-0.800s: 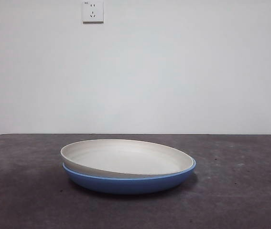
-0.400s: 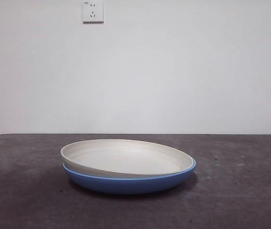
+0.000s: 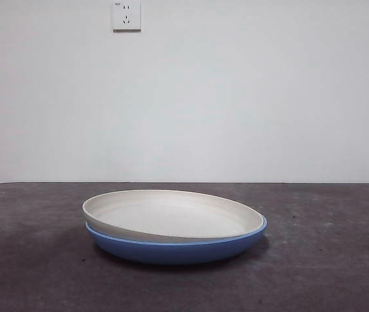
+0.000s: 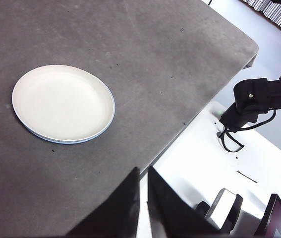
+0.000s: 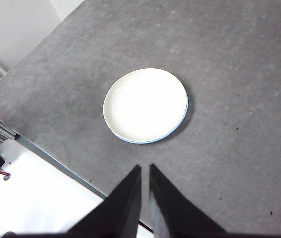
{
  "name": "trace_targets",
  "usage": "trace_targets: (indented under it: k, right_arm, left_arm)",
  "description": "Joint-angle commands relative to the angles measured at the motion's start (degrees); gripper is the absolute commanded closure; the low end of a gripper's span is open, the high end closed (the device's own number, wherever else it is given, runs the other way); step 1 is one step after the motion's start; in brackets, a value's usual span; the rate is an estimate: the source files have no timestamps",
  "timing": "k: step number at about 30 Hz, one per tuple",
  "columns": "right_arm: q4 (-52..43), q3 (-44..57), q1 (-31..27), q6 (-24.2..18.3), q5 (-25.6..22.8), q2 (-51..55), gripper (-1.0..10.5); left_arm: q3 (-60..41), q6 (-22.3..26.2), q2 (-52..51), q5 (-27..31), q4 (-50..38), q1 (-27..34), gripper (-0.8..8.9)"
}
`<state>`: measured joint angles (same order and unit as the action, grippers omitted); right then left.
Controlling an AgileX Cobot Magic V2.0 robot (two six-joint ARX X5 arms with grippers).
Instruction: Pick up the white plate, put it on the blue plate, put it on desk
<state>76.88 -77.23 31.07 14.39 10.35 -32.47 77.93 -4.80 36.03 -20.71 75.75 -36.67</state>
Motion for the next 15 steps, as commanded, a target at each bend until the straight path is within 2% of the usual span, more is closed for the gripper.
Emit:
trace_targets:
  k: [1, 15]
  right_arm:
    - [3.96, -0.79, 0.35, 0.37, -0.07, -0.35, 9.3]
    - [3.96, -0.79, 0.35, 0.33, -0.07, -0.35, 9.3]
  left_arm:
    - [0.76, 0.83, 0.24, -0.11, -0.37, -0.44, 7.94]
    - [0.11, 0.85, 0.24, -0.11, -0.76, 0.31, 7.94]
